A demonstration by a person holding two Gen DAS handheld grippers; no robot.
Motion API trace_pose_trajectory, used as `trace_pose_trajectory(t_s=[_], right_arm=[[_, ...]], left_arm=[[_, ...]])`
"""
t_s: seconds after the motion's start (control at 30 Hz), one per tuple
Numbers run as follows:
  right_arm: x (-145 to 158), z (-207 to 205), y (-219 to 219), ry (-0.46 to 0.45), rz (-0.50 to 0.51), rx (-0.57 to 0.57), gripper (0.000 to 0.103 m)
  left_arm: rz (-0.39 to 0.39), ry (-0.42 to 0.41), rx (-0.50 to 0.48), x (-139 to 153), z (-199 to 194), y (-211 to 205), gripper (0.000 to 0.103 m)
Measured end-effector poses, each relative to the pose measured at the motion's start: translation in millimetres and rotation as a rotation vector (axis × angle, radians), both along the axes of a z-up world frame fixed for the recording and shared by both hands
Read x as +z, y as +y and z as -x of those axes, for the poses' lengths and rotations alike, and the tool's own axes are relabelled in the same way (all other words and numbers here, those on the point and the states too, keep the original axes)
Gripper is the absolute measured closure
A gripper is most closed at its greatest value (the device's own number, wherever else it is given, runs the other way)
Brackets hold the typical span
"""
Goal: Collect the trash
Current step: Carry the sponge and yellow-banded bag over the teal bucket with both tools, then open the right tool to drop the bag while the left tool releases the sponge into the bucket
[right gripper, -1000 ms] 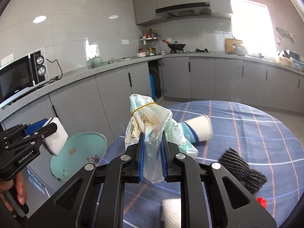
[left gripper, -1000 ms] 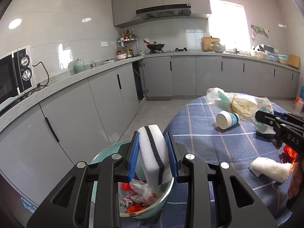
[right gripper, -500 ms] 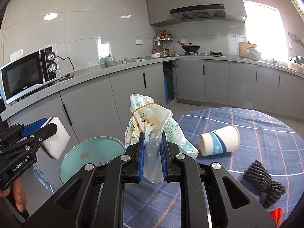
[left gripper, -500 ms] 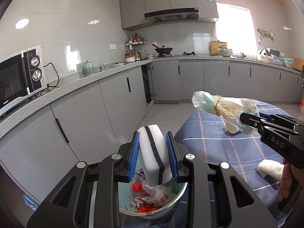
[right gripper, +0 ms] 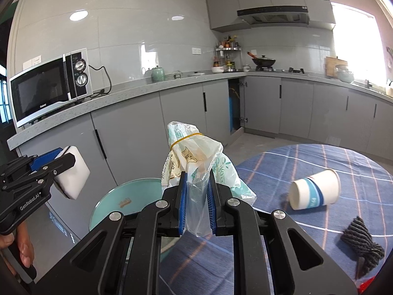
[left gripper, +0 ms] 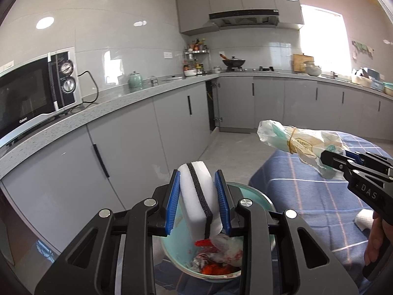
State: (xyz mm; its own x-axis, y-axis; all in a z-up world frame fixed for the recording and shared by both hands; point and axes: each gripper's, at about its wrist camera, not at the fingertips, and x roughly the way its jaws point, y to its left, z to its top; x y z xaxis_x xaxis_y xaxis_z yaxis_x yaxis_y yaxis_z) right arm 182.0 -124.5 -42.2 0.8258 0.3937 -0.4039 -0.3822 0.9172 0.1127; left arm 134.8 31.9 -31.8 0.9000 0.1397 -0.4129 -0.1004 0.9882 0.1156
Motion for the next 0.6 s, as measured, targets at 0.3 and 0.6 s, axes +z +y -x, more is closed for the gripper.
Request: trace_pose_trajectory(t_s=[0.3,0.6], right_arm=[[2.6,-7.6,29.0,0.000,0.005,0.053,0.087],[2.0,-11.5,43.6,0.005,0.014,0.079,0.087]], left_arm=[[-0.009,-0.007,0.052,4.4,-0.3,20.7,0.073],[-0.003,-0.009,0.082,5.0,-1.4,32.5,0.073]])
